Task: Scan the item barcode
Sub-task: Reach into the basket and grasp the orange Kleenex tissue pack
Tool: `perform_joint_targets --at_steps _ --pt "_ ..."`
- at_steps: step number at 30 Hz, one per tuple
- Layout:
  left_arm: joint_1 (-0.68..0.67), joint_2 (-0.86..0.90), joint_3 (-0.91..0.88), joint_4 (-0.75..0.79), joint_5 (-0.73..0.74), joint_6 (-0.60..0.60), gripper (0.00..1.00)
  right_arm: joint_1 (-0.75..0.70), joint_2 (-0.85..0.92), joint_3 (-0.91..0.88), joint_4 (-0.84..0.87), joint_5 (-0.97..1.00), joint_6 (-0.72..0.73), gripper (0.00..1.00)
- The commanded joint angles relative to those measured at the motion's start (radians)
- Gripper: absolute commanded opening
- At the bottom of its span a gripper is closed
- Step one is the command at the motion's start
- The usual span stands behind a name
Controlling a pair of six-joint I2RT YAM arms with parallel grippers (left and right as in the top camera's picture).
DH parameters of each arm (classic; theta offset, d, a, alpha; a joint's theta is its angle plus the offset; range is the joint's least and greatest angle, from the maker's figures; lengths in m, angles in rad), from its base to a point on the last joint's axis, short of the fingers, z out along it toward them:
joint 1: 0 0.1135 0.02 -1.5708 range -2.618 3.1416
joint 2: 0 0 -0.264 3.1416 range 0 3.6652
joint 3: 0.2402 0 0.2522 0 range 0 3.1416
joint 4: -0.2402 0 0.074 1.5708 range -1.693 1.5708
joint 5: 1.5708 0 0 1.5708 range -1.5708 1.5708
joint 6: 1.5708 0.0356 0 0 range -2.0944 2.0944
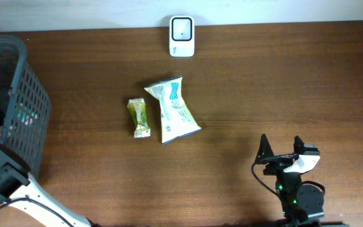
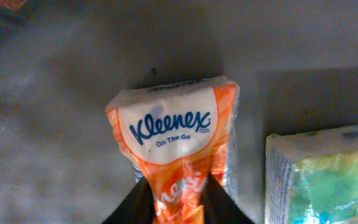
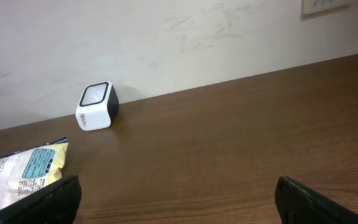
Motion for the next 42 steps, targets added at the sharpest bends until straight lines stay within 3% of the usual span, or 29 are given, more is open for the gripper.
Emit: perform_joint_targets --at_steps 1,2,4,5,8,16,25,31,42 --pt "0.002 0.018 -0.021 -0.007 0.016 0.009 0.22 0.005 -0.003 -0.005 -0.008 0.005 0.008 0.99" --pt "0.002 0.018 -0.021 -0.007 0.016 0.009 0.25 0.005 -0.003 -0.005 -0.008 0.005 0.008 0.99" --pt "0.000 0.017 -0.018 -0.007 0.016 0.009 0.53 0.005 -0.003 -0.005 -0.008 0.005 0.008 0.99" --pt "-0.002 0.016 -0.012 -0.007 0.016 0.009 0.61 0.005 -0.003 -0.005 -0.008 0.005 0.008 0.99" --pt "-0.007 0.016 0.019 -0.016 0.016 0.009 0.69 0.005 -0.003 -0.005 -0.008 0.005 0.008 0.99" --pt "-0.014 0.021 0.037 0.003 0.015 0.009 0.74 0.005 -0.003 -0.005 -0.008 0.005 0.008 0.99" --pt "-0.014 0.022 -0.042 0.072 0.015 0.024 0.71 0.005 -0.003 -0.005 -0.008 0.005 0.008 0.98" --pt "-0.014 0.022 -0.067 0.089 0.016 0.024 0.43 0.005 -0.003 -0.005 -0.008 0.005 0.008 0.99" --pt "-0.014 -0.003 0.061 -0.040 0.067 0.024 0.29 0.005 -0.003 -0.005 -0.008 0.005 0.008 0.98"
